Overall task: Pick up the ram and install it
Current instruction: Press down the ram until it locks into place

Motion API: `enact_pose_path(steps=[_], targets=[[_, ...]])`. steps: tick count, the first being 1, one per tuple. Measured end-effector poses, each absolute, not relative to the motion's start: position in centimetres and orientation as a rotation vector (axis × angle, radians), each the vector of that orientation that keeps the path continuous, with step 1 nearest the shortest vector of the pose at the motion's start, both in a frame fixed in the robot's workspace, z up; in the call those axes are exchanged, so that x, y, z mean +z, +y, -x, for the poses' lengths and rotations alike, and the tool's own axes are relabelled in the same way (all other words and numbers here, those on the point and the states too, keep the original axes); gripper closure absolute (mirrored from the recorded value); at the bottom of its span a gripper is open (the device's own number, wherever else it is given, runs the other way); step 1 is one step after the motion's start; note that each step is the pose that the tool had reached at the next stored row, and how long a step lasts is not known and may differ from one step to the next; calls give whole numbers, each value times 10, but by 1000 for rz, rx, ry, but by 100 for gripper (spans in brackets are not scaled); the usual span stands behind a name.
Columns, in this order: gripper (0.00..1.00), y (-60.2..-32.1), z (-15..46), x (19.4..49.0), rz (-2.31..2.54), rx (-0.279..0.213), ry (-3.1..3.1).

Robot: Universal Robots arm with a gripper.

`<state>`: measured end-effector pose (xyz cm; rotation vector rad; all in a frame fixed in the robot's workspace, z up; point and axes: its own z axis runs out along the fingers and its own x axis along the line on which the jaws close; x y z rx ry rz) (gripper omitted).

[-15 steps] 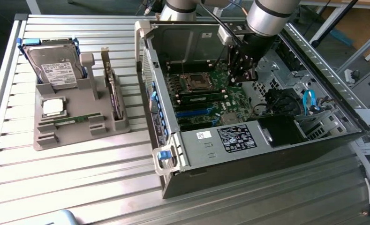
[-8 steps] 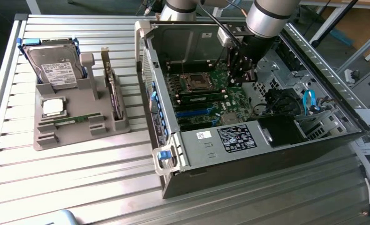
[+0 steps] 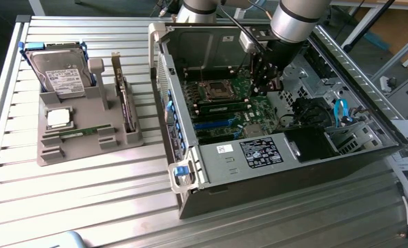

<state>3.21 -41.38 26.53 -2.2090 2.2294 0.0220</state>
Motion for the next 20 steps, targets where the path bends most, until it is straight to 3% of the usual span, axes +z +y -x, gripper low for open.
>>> enact_pose_path(steps=[20], targets=[[89,-414,-32,255,2209,22,2229]])
